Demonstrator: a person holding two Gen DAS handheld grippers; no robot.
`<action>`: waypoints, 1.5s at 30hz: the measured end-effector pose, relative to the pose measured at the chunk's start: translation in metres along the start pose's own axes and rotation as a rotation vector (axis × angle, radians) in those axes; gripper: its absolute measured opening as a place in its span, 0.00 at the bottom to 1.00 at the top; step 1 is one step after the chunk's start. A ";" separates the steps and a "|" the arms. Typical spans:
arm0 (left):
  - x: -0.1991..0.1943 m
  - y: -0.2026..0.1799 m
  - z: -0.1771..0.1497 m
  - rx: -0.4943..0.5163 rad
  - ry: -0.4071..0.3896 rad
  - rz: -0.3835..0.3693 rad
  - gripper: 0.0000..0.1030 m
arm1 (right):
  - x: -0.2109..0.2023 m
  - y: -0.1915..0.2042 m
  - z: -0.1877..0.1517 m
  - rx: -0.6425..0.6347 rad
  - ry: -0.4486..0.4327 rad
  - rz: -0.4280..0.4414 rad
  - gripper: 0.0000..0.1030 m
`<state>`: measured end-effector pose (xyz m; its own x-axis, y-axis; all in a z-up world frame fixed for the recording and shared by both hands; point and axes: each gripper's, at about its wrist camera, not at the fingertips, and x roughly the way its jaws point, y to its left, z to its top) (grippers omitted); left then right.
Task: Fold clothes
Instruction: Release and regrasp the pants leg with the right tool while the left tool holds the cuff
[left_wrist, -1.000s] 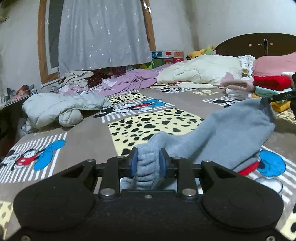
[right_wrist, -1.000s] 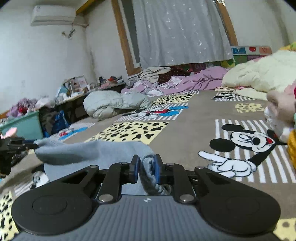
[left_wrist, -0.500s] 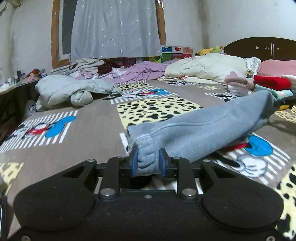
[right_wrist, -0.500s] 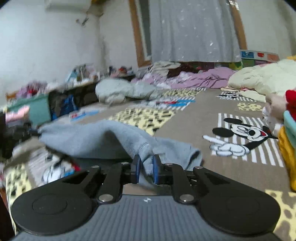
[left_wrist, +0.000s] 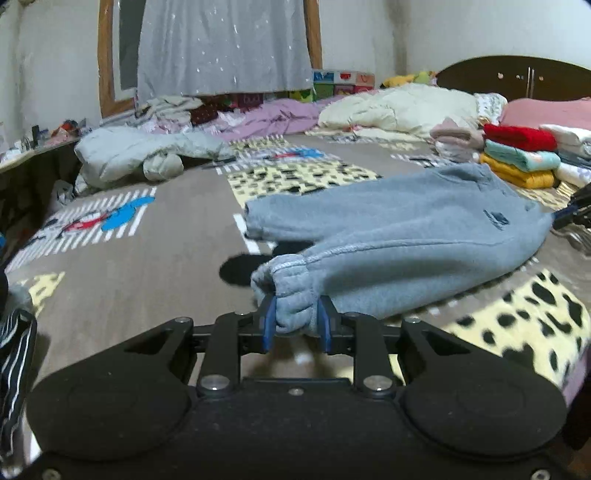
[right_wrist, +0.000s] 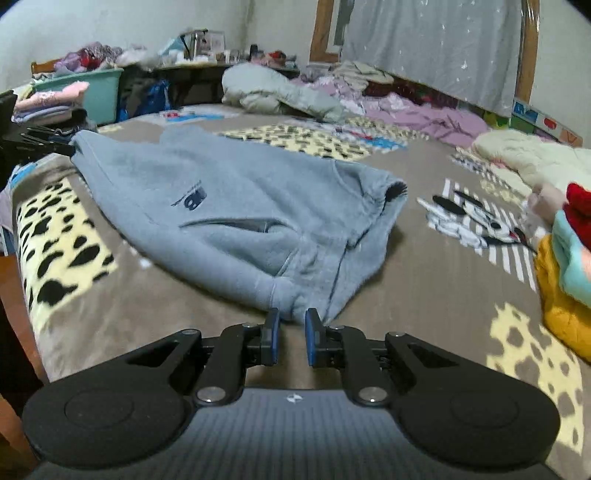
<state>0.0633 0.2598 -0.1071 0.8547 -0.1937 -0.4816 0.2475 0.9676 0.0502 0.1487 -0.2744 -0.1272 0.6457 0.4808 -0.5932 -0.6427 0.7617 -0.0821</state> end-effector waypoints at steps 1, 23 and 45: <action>-0.001 0.001 0.000 -0.013 0.018 0.014 0.28 | -0.002 0.002 -0.001 -0.001 0.008 -0.009 0.15; 0.029 0.020 0.019 -0.780 0.099 0.029 0.55 | 0.035 -0.044 -0.045 1.287 -0.135 0.225 0.62; -0.013 0.020 -0.016 -0.573 0.021 -0.047 0.51 | -0.017 -0.022 -0.041 1.038 -0.117 0.086 0.40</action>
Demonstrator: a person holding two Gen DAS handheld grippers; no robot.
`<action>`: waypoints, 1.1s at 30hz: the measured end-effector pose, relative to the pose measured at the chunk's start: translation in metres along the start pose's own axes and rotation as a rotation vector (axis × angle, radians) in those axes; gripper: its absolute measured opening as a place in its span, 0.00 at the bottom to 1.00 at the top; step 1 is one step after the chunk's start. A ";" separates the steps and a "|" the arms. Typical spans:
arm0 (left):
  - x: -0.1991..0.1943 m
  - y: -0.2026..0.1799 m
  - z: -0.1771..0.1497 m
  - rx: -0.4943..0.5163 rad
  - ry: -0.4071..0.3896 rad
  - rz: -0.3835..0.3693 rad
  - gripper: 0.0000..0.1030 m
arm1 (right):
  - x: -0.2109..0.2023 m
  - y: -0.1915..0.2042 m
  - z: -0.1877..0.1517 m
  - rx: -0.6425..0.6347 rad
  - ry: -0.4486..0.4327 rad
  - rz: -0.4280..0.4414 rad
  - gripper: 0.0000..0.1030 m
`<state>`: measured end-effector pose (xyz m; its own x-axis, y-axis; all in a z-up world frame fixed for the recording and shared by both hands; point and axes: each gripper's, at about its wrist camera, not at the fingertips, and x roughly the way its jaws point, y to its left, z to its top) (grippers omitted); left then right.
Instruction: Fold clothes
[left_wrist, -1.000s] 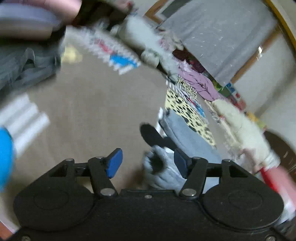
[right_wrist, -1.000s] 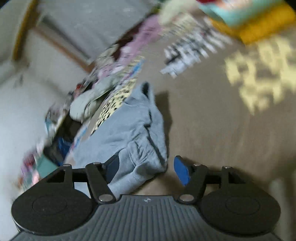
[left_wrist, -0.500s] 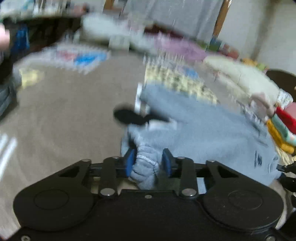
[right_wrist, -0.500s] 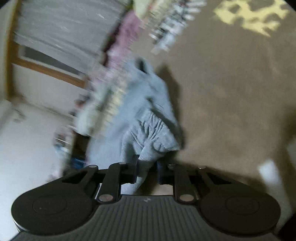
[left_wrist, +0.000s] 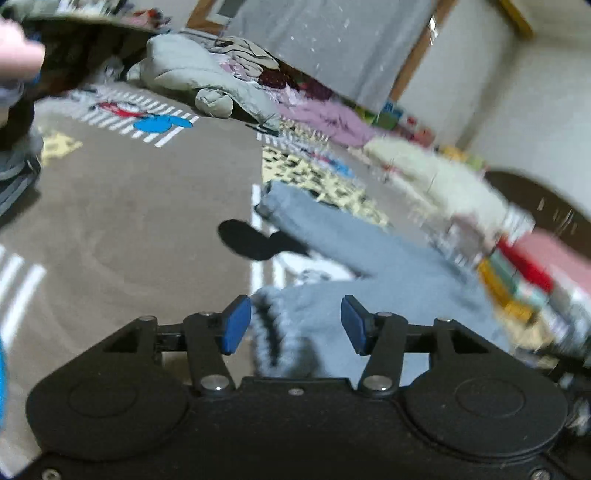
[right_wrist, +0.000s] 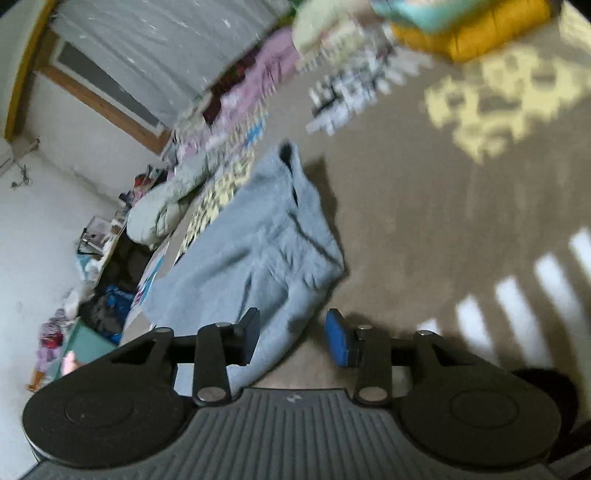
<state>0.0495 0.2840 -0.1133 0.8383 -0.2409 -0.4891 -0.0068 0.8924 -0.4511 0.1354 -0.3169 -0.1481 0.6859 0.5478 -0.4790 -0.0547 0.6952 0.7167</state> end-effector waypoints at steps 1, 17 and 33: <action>0.003 -0.001 0.001 -0.031 0.002 -0.005 0.51 | -0.001 0.006 -0.001 -0.048 -0.020 -0.011 0.40; 0.028 -0.023 0.007 -0.136 0.077 0.059 0.23 | 0.063 0.046 0.034 -0.411 -0.066 -0.138 0.64; 0.029 -0.024 0.006 -0.095 0.068 0.050 0.09 | 0.078 0.038 0.060 -0.413 0.183 0.033 0.35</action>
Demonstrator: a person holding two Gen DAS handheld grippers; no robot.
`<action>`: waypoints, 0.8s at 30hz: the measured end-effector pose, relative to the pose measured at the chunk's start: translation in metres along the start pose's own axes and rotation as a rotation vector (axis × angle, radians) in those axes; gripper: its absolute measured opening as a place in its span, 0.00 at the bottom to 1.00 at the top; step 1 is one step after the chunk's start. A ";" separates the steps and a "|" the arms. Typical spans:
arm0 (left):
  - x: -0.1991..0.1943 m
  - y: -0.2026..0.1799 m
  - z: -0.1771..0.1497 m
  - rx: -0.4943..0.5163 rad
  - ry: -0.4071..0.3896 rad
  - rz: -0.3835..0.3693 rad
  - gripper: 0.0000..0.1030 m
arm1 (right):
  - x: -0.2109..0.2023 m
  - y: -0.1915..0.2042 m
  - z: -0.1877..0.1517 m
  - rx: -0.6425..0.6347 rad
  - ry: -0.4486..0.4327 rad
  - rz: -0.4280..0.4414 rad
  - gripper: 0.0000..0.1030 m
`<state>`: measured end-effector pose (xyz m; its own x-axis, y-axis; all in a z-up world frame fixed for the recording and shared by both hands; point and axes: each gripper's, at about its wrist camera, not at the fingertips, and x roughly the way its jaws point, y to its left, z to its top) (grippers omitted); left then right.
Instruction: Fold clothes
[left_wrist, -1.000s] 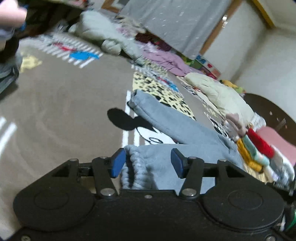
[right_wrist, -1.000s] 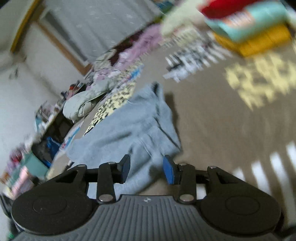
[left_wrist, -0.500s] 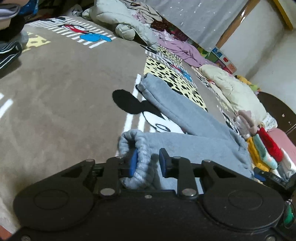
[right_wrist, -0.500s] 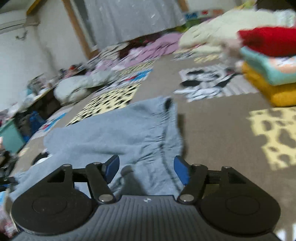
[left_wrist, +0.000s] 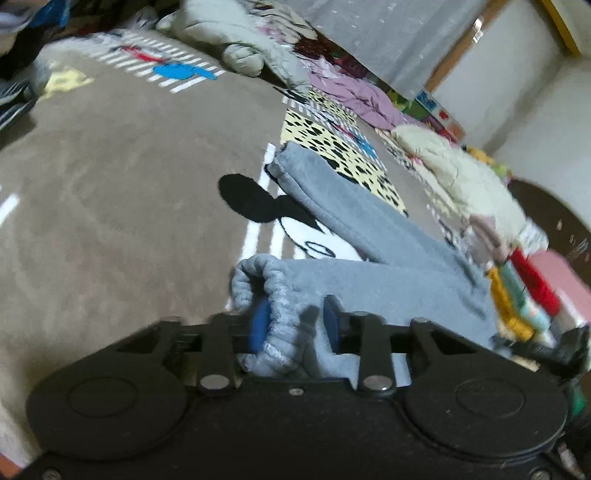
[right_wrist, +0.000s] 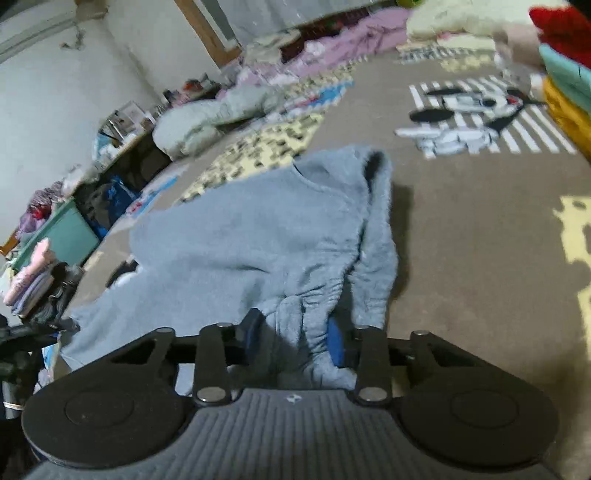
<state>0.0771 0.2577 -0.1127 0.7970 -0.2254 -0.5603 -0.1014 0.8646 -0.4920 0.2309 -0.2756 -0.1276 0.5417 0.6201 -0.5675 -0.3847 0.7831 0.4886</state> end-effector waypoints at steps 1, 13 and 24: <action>0.000 -0.003 0.000 0.031 -0.020 0.015 0.09 | -0.007 0.001 0.002 0.001 -0.024 0.018 0.34; -0.007 0.012 -0.001 0.074 0.005 0.050 0.15 | -0.002 0.015 -0.002 -0.235 0.175 -0.120 0.43; -0.013 -0.049 -0.009 0.315 -0.109 -0.132 0.29 | -0.020 0.102 -0.021 -0.428 -0.031 -0.092 0.50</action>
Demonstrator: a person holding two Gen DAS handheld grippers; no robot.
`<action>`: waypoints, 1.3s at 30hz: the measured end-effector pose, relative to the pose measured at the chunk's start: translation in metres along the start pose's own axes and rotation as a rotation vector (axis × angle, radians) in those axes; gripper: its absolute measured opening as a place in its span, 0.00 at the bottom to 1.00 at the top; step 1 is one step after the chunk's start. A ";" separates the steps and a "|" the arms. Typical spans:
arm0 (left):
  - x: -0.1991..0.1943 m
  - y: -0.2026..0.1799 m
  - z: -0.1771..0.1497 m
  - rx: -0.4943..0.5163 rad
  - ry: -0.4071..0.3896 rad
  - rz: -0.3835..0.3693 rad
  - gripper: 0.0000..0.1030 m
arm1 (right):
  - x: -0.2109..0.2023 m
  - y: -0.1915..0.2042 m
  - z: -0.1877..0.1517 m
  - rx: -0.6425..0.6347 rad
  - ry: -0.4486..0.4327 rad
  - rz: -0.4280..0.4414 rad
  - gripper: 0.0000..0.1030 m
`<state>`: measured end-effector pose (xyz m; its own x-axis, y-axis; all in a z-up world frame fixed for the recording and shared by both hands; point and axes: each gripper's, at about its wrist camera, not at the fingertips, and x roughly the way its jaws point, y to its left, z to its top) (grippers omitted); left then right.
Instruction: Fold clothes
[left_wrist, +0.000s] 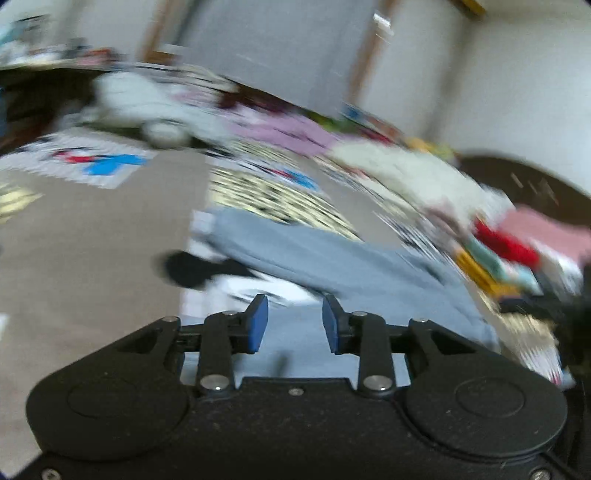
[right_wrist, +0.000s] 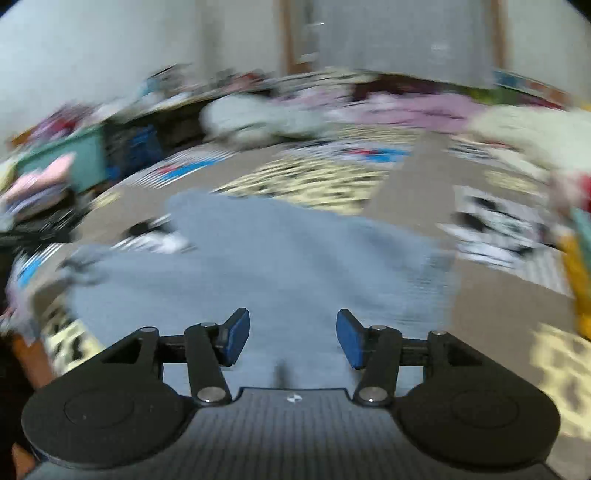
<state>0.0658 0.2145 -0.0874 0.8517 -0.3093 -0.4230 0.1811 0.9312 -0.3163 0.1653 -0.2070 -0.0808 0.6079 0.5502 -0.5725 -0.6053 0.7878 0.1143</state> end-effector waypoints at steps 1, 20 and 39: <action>0.012 -0.015 -0.004 0.046 0.038 -0.020 0.29 | 0.011 0.014 -0.002 -0.024 0.022 0.024 0.50; 0.089 -0.060 -0.030 0.350 0.292 0.024 0.48 | 0.061 0.104 -0.030 -0.281 0.234 0.076 0.50; 0.089 -0.032 0.018 0.128 0.148 0.120 0.42 | 0.084 0.084 0.026 -0.169 0.026 -0.004 0.49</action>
<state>0.1452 0.1610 -0.1000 0.7911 -0.2108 -0.5743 0.1514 0.9770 -0.1500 0.1788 -0.0873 -0.0978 0.5982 0.5383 -0.5936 -0.6822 0.7308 -0.0248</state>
